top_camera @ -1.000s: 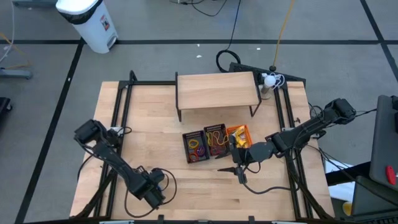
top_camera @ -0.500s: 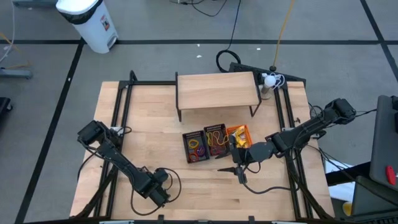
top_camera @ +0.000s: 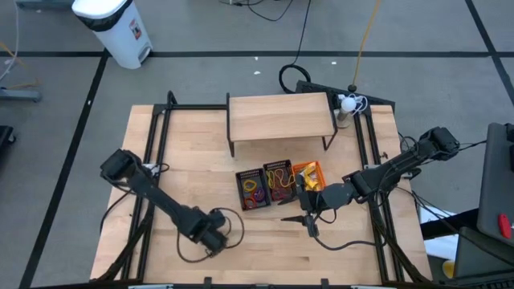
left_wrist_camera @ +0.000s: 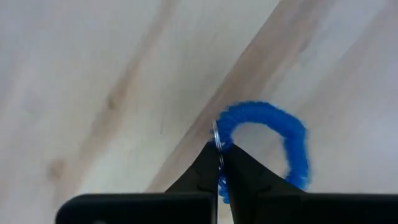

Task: Pick & Place Office Desk Supplies
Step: Put the blue spiral keychain into the left black bin

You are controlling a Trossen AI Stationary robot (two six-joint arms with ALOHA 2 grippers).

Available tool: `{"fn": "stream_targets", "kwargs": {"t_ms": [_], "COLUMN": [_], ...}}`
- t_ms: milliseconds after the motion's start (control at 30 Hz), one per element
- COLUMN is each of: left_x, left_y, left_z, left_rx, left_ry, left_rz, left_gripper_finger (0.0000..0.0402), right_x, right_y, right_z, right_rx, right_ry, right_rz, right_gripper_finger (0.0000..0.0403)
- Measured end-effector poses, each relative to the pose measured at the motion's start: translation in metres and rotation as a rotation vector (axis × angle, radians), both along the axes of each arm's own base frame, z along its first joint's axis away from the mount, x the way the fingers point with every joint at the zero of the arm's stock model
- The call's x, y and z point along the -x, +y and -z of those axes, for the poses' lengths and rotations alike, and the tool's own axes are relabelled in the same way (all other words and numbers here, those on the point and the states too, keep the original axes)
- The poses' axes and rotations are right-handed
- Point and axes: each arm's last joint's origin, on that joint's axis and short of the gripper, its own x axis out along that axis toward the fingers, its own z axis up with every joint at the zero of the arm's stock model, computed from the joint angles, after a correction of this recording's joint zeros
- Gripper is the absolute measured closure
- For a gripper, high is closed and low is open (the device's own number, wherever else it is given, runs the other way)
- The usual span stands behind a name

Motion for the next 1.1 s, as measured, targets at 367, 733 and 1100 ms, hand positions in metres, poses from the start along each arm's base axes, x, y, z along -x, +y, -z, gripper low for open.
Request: {"fn": "stream_targets", "kwargs": {"t_ms": [367,733,1100], "left_x": [0.001,-0.028,-0.059], "left_y": [0.051,0.085,0.121], "left_z": [-0.080,-0.122,-0.102], "left_rx": [-0.129,-0.239,-0.203], "left_ry": [-0.368,-0.789,-0.742], "left_rz": [0.018,0.094,0.087], "left_gripper_finger": [0.0396,0.0397,0.0393], "right_x": [0.000,0.001,0.003], "right_y": [0.000,-0.001,-0.002], "right_z": [0.001,0.005,0.008], "right_rx": [0.004,0.026,0.043], "right_ry": [0.008,0.046,0.081], "right_rz": [0.000,0.000,0.000], "right_gripper_finger": [0.0192,0.0192,0.0193]}}
